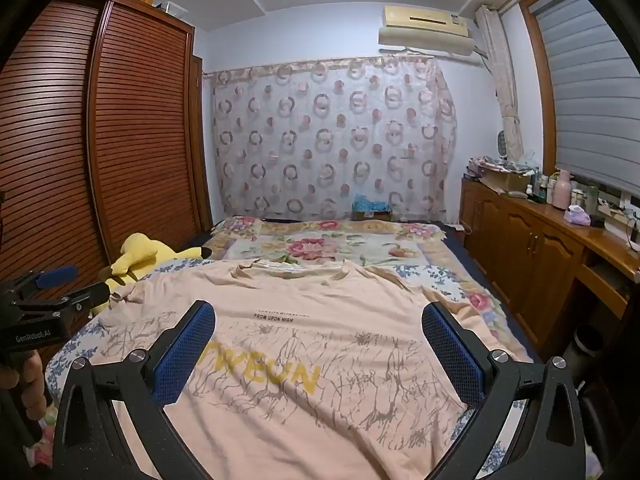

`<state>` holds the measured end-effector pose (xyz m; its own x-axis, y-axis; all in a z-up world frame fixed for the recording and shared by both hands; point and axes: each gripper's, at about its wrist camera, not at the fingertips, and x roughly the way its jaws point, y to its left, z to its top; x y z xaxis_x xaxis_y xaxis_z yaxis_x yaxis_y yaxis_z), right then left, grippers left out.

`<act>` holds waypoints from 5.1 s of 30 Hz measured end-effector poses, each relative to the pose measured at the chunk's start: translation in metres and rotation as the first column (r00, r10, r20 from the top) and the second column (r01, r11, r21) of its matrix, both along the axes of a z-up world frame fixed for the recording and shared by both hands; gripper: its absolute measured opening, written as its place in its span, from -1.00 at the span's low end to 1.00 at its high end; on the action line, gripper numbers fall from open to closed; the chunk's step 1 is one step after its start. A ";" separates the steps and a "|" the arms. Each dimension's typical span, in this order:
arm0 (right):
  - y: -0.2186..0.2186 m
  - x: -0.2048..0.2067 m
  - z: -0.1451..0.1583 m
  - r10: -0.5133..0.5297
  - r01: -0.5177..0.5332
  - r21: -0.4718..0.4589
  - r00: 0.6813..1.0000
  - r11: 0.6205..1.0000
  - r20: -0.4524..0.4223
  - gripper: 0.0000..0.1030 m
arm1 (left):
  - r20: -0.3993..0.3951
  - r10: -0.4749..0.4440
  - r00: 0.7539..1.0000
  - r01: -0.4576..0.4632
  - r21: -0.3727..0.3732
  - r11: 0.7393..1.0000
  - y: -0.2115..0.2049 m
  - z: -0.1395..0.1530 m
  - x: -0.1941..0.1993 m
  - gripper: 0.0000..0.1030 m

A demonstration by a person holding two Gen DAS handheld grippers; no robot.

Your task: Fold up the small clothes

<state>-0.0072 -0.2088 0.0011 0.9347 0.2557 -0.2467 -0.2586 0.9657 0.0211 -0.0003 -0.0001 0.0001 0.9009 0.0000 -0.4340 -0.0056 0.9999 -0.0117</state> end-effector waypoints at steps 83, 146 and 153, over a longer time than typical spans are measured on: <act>0.001 -0.003 0.000 -0.004 0.003 0.018 1.000 1.000 0.006 1.00 | 0.023 0.003 1.000 -0.003 -0.012 1.000 0.005 0.006 -0.001 0.78; 0.058 0.129 -0.001 0.318 -0.345 -0.095 0.922 0.934 -0.222 1.00 | -0.319 0.117 0.941 -0.102 0.065 0.993 0.203 -0.084 0.118 0.29; 0.063 0.124 0.002 0.335 -0.362 -0.102 0.918 0.927 -0.210 1.00 | -0.371 0.088 0.924 -0.071 0.059 0.996 0.209 -0.097 0.141 -0.14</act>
